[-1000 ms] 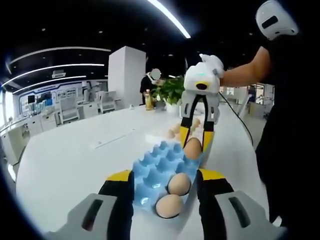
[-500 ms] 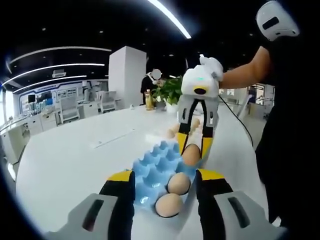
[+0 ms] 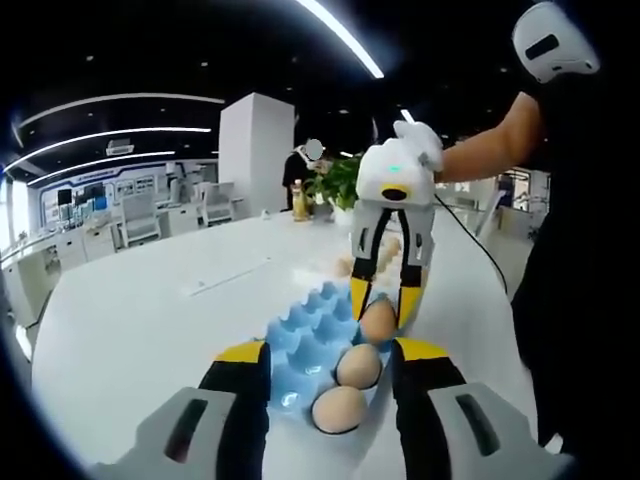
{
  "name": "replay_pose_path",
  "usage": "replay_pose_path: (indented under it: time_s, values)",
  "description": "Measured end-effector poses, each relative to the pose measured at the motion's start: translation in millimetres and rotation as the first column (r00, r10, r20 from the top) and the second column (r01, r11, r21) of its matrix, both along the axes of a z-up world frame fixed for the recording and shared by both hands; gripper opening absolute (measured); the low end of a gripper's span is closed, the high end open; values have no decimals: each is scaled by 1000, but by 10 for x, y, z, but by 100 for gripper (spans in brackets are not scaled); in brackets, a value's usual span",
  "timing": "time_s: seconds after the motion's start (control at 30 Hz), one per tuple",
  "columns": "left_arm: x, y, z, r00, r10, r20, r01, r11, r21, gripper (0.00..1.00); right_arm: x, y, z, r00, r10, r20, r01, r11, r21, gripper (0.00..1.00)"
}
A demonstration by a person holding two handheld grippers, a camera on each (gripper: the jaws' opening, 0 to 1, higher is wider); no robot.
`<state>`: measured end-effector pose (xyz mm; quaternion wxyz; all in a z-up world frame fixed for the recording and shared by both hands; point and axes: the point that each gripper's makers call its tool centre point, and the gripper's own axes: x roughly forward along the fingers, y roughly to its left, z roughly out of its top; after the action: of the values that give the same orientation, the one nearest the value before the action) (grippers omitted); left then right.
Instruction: Place the egg into an empty slot of the egg tray after lifting it from the table, then release the egg inside the slot.
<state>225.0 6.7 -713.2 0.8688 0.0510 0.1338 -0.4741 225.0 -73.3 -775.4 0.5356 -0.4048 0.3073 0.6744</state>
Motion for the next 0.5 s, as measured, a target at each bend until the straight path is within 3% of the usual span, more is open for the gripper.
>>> replay_pose_path:
  time_s: [0.5]
  values:
    - [5, -1, 30, 1000, -2, 5, 2, 1000, -4, 48, 11, 50, -105, 1000, 21, 9, -20, 999, -25, 25]
